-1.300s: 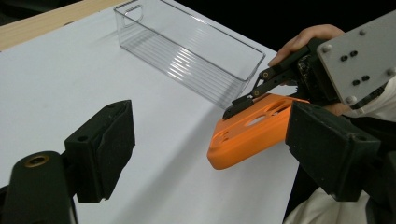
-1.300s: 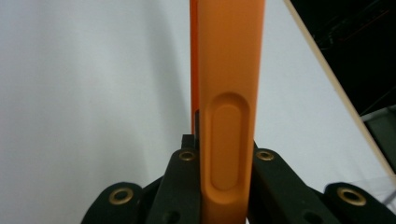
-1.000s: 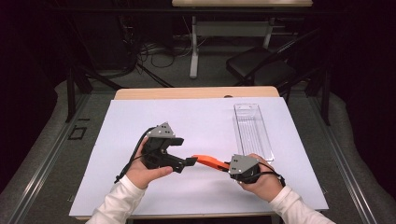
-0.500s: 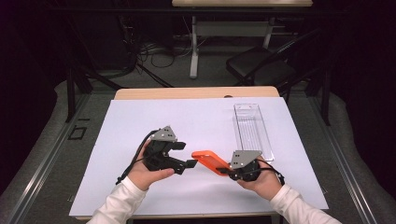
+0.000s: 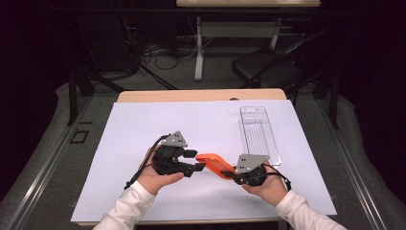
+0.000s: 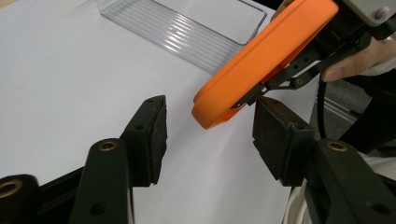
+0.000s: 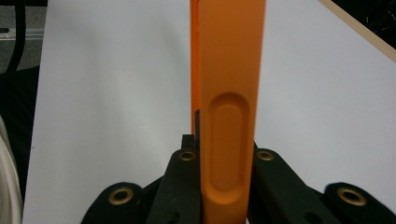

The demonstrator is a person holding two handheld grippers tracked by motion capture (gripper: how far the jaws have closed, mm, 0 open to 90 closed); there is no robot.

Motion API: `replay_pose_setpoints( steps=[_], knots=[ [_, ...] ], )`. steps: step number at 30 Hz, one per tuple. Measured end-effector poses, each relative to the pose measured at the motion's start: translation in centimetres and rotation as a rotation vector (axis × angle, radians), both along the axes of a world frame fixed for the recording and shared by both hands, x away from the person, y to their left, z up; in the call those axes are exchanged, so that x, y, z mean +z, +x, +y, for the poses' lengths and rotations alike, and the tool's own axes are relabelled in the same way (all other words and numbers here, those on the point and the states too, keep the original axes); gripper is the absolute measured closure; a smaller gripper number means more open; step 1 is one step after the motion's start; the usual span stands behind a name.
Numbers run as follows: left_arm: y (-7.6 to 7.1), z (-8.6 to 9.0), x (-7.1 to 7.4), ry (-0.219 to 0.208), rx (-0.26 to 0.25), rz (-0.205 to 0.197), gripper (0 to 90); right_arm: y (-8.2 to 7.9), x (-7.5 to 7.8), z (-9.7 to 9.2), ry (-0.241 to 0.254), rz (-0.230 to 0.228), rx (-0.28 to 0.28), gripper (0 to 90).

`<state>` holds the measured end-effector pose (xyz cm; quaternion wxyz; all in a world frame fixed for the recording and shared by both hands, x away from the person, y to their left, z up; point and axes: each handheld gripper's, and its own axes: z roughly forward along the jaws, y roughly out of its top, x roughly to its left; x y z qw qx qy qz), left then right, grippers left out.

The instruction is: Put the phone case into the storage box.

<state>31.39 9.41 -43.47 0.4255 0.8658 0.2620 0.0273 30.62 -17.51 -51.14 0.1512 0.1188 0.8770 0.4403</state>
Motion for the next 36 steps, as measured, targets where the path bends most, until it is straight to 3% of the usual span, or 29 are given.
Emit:
replay_pose_setpoints(
  steps=[6,14,25,36],
  knots=[
    [-0.1,-0.4,-0.2,0.016,0.001,-0.038,49.8,0.0,0.0,0.0,0.008,-0.001,-0.003,87.4],
    [0.1,-0.4,-0.5,-0.013,0.013,-0.017,63.8,0.0,0.0,0.1,0.018,-0.003,0.002,87.4],
    [0.4,-0.5,-1.0,-0.037,-0.002,0.020,71.5,-0.1,-0.1,0.3,0.028,-0.003,0.008,87.4],
    [0.4,-0.2,-1.1,-0.049,0.003,0.024,77.8,-0.1,-0.1,0.2,0.031,-0.005,0.009,87.4]
  ],
)
